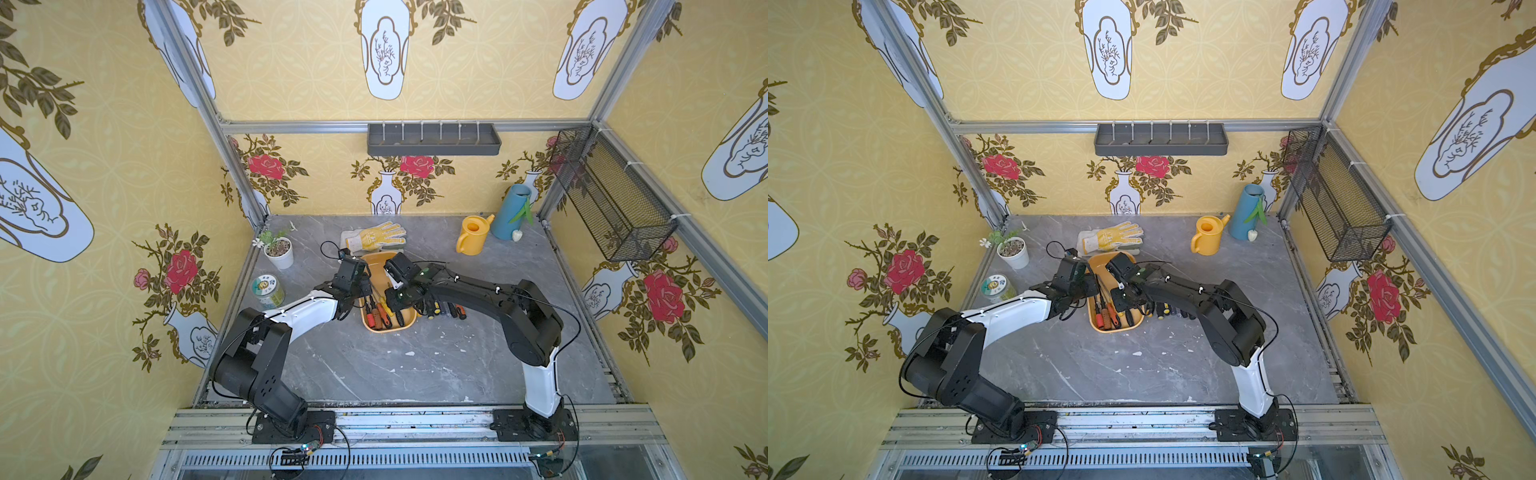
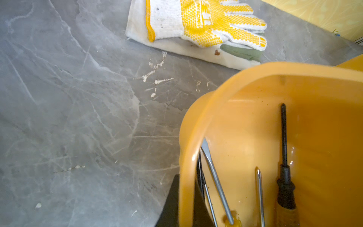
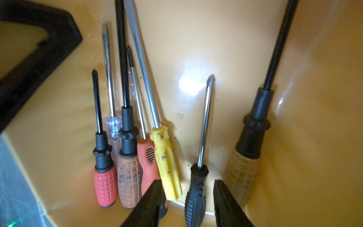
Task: Take out the screwdriver from the storage box
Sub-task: Pick up the screwdriver from the storage box.
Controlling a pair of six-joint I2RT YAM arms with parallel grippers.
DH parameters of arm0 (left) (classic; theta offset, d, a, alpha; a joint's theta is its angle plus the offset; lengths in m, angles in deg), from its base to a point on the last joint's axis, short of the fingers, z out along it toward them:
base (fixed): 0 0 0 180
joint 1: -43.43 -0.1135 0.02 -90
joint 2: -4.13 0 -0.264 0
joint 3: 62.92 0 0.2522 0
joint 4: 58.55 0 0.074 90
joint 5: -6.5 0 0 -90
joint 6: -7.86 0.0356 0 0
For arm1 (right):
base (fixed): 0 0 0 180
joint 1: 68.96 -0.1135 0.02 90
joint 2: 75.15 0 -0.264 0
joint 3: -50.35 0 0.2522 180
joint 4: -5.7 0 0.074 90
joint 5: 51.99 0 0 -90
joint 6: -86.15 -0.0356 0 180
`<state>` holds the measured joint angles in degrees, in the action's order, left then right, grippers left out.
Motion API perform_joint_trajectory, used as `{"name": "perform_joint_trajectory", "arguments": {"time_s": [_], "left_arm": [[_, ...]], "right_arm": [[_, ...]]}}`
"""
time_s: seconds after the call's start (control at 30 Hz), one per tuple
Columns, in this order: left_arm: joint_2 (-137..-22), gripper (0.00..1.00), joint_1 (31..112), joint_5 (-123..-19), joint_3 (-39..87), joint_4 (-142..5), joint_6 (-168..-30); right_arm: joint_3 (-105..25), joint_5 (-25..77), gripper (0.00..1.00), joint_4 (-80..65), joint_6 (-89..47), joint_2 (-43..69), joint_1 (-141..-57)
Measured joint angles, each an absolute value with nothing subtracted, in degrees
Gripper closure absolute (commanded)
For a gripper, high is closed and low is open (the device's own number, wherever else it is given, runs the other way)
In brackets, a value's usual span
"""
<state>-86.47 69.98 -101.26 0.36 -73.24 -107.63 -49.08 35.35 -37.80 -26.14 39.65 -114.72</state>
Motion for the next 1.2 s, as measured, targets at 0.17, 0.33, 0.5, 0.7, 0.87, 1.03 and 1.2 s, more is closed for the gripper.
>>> {"name": "perform_joint_trajectory", "arguments": {"time_s": [0.17, 0.33, 0.5, 0.7, 0.87, 1.03, 1.2], "left_arm": [[-86.76, 1.00, 70.00, -101.29, 0.77, -73.20, -107.59], [-86.76, 1.00, 70.08, -101.29, 0.75, -73.37, -107.61], [-85.97, 1.00, 70.13, -101.26, 0.03, -73.66, -107.63], [-84.92, 1.00, 70.24, -101.26, -0.36, -74.05, -107.61], [-84.31, 1.00, 70.32, -101.68, -0.38, -74.94, -107.85], [-84.03, 1.00, 70.32, -102.36, -0.41, -76.65, -108.79], [-84.03, 1.00, 70.28, -103.01, -0.45, -78.14, -109.84]], "right_arm": [[-49.08, 36.08, 0.60, -38.08, -26.14, 39.91, -115.01], [-49.04, 37.30, 0.68, -38.06, -26.09, 39.63, -115.20], [-50.98, 40.80, 0.71, -39.00, -25.22, 39.32, -115.29], [-54.78, 46.57, 0.71, -41.49, -23.47, 40.87, -115.29], [-56.12, 50.20, 0.67, -44.03, -23.53, 43.34, -116.36], [-57.74, 54.57, 0.63, -46.43, -25.09, 45.66, -118.57], [-59.35, 59.83, 0.64, -48.75, -28.08, 48.13, -120.56]]}}
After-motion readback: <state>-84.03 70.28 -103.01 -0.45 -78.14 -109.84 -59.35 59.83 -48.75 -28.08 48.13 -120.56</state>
